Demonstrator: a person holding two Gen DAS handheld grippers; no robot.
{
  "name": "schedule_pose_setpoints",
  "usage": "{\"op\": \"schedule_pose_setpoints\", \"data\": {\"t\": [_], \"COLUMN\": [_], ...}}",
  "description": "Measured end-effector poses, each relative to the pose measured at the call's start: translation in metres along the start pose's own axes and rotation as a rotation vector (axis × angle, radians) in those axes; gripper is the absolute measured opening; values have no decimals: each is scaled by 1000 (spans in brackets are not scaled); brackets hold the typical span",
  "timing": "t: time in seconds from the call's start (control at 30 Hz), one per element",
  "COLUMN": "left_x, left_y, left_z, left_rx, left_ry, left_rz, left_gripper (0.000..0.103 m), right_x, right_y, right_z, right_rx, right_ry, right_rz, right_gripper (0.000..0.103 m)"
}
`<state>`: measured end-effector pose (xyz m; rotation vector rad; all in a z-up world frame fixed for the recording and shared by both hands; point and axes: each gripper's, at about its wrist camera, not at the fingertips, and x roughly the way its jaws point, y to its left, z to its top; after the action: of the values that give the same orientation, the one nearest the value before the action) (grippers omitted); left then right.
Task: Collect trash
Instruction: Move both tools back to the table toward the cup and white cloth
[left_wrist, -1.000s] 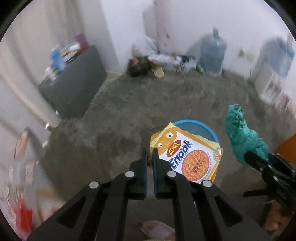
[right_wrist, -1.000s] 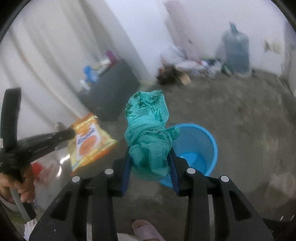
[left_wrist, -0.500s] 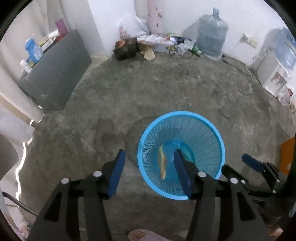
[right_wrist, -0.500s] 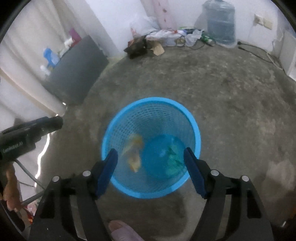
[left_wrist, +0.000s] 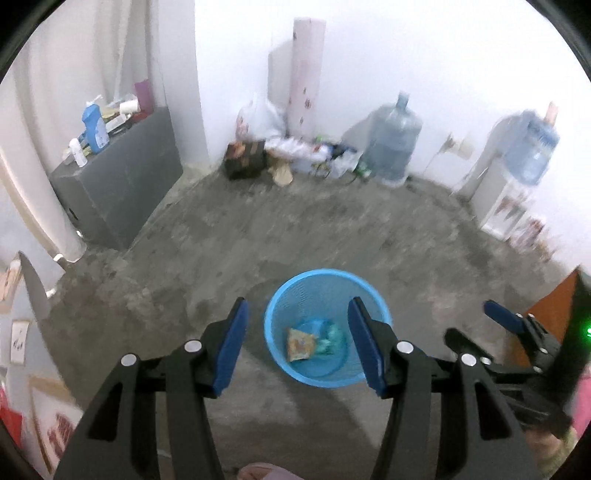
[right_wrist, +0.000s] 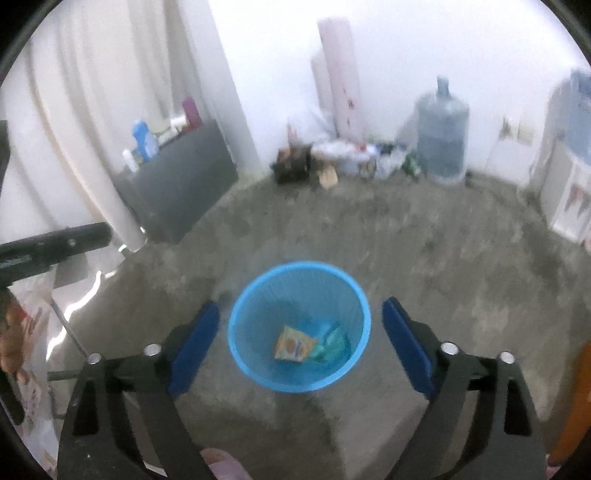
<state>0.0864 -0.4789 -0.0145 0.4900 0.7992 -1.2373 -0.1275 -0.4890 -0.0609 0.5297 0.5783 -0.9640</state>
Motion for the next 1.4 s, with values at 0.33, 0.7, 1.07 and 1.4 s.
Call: {"op": "schedule_pose_setpoints", "data": {"t": [0.33,0.7,1.07,1.4], "left_x": [-157,-315,-379,-369], "left_y": [37,95,151,208], "left_z": [-90,-258,-358,-396], "left_rx": [-272,-472,-587,-598], "left_ry": [-192,-349,-371,-278], "left_rz": [-10,405,659,696], "left_gripper": [74,77,77,77], "right_x": [-54,-114,-136,-131], "right_y": [70,165,299,396], "right_z": [-7,-43,-91,-153], "right_rx": [-222,-479,-674,-903], "right_ry": [-156,-211,-16,183], "right_rz": [-7,378,780,972], "right_gripper": [95,95,87,66]}}
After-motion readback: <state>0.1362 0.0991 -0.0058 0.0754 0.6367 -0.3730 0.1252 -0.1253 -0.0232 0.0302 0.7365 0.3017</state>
